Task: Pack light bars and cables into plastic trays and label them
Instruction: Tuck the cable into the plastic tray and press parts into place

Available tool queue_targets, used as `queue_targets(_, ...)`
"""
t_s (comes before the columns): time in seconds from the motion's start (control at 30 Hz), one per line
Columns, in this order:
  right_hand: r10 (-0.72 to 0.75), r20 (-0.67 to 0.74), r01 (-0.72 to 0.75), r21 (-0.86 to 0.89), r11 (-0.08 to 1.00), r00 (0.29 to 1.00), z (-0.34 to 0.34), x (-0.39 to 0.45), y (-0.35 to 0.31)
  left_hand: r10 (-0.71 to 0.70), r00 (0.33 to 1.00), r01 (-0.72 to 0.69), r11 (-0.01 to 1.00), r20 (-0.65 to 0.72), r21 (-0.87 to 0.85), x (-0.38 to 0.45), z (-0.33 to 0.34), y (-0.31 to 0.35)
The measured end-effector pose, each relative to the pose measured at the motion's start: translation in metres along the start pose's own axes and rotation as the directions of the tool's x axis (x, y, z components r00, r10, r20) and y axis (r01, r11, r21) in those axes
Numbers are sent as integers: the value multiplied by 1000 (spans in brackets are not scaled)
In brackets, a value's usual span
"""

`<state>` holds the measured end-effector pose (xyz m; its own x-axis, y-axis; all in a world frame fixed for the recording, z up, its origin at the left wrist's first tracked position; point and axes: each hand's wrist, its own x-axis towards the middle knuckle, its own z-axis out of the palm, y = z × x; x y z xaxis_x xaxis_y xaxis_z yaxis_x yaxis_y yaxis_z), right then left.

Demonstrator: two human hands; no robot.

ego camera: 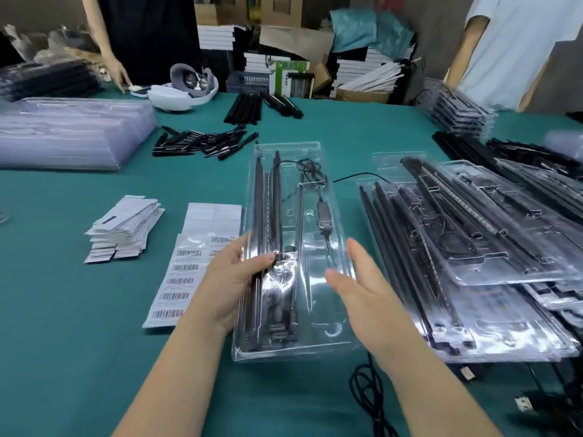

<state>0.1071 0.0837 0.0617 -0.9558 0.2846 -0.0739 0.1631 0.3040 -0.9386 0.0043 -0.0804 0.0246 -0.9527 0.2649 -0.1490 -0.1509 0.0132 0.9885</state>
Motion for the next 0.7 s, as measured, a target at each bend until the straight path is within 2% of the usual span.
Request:
queue_targets(0.1, 145, -49, -137, 143, 980, 988, 8, 9, 18, -13, 1000, 14, 999, -26, 30, 0, 0, -3)
queue_targets(0.17, 263, -52, -236, 301, 924, 964, 10, 15, 26, -25, 1000, 25, 999, -10, 25, 1, 1, -6)
queue_targets(0.23, 280, -85, -227, 389, 893, 956, 15, 17, 35, -5, 1000, 6, 997, -14, 78, 4, 3, -7)
queue_targets(0.33, 259, -159, -168, 435, 885, 953, 23, 11, 46, 75, 997, -61, 952, -34, 300, 4, 10, -11)
queue_targets(0.4, 240, -154, -152, 438, 886, 959, 23, 11, 48, 209, 978, -177, 832, -2, 526, 0, 16, -14)
queue_targets(0.47, 215, -135, -145, 399, 905, 967, 23, 13, 47, 330, 939, -294, 641, 91, 710, -5, 22, -18)
queue_targets(0.5, 205, -125, -143, 385, 912, 971, 24, 13, 48, 348, 924, -337, 552, 156, 763, -8, 26, -20)
queue_targets(0.57, 200, -127, -139, 382, 914, 971, 24, 14, 48, 320, 905, -402, 421, 281, 813, -11, 29, -19)
queue_targets(0.7, 224, -134, -153, 405, 902, 965, 24, 18, 54, 204, 869, -493, 278, 451, 824, -18, 28, -17)
